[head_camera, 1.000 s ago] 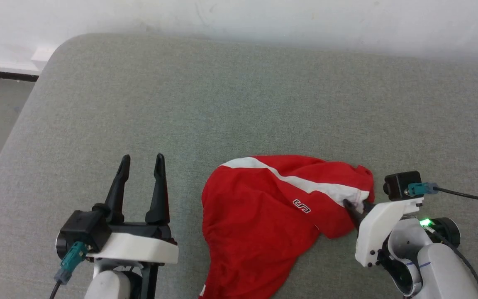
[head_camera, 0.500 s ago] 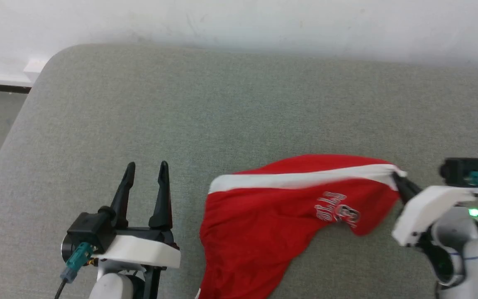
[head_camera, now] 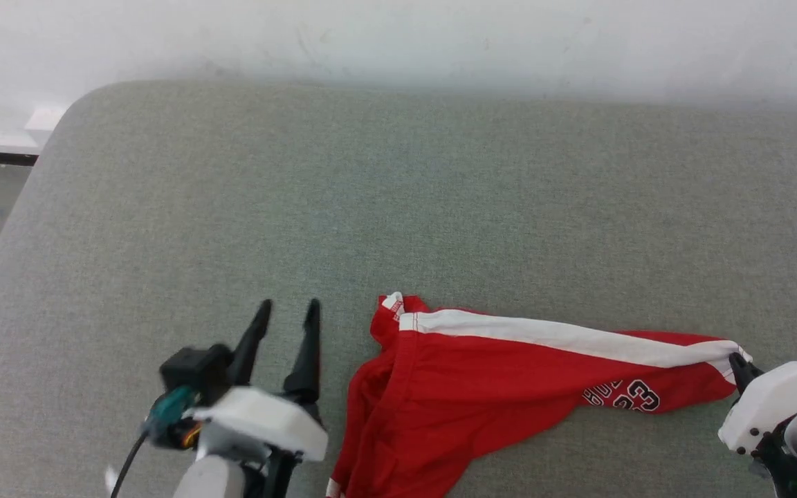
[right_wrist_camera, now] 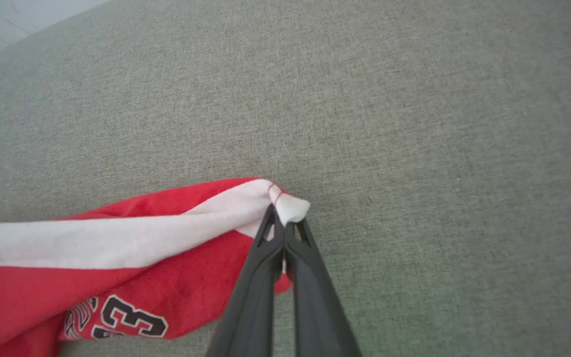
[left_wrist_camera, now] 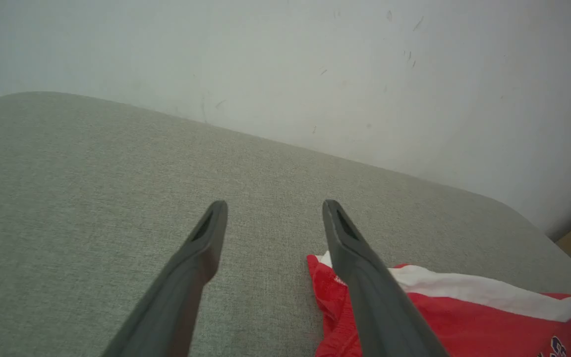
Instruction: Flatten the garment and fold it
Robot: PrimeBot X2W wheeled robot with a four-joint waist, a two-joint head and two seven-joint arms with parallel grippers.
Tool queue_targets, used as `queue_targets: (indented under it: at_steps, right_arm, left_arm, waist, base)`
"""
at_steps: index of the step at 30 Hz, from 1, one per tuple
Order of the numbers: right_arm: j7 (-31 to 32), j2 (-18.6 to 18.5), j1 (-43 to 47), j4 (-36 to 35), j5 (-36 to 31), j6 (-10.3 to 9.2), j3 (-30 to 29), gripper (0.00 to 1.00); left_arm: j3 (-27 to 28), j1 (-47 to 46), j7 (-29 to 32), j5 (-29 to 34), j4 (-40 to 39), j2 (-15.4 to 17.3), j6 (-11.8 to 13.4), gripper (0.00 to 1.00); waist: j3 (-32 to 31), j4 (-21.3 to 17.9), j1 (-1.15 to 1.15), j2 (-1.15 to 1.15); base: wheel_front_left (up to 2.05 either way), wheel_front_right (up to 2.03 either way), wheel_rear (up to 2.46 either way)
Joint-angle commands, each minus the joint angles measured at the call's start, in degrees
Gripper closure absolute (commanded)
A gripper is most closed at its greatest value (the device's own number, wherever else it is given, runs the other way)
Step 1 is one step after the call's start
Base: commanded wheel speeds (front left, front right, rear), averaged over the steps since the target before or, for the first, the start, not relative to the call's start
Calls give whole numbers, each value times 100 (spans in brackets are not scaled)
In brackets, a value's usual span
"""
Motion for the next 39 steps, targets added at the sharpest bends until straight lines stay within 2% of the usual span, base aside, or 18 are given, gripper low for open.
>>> queue_targets:
  at_steps: [1, 5, 9, 12, 14, 19, 20, 21, 32, 35, 39]
  right_arm:
    - [-73, -7, -23, 45, 72, -5, 25, 100]
    - [-148, -7, -102, 86, 103, -5, 161, 100]
    - [-200, -7, -158, 108, 135, -5, 294, 100]
    - [-232, -7, -192, 106, 159, -5, 384, 100]
    - [-257, -7, -217, 89, 175, -5, 424, 100]
    - [-306, -7, -268, 66, 200, -5, 486, 100]
    - [-314, -7, -274, 59, 201, -5, 493, 100]
    - [-329, -7, -279, 42, 198, -5, 491, 100]
    - [-318, -7, -382, -108, 345, -5, 650, 100]
    - [-187, -7, -684, -303, 615, -5, 812, 100]
    - [254, -7, -1459, -534, 1127, -5, 1112, 100]
  left_arm:
    - [-133, -317, 361, -167, 76, -23, -67, 0]
    - [-619, -832, 1520, -418, 199, -24, -63, 0]
    - [-1050, -1234, 3087, -699, 450, -25, 317, 0]
    - [-1230, -1439, 3874, -751, 539, -25, 578, 0]
    - [-1267, -1506, 4210, -762, 575, -25, 725, 0]
    - [-1291, -1552, 4415, -819, 601, -24, 800, 1]
    - [-1303, -1558, 4403, -835, 601, -24, 787, 59]
    - [-1313, -1570, 4265, -898, 554, -25, 729, 100]
    - [-1308, -1723, 3641, -1164, 402, -25, 634, 100]
    - [-1182, -1977, 3493, -1207, 335, -12, 598, 100]
    - [-937, -2576, 3310, -1179, 293, 167, 530, 100]
  waist:
    - [20, -32, 1, 0]
    - [56, -109, 1, 0]
    - [80, -200, 1, 0]
    - [120, -271, 1, 0]
    - [166, -311, 1, 0]
    - [231, -379, 1, 0]
    - [244, -386, 1, 0]
    - [267, -387, 1, 0]
    - [273, -296, 1, 0]
    - [303, -301, 1, 0]
    - [402, -389, 1, 0]
  base:
    - [0, 0, 0]
    - [0, 0, 0]
    - [0, 0, 0]
    - [0, 0, 0]
    - [0, 0, 0]
    - [0, 0, 0]
    - [0, 0, 0]
    - [0, 0, 0]
    - [0, 0, 0]
    - [0, 0, 0]
    - [0, 0, 0]
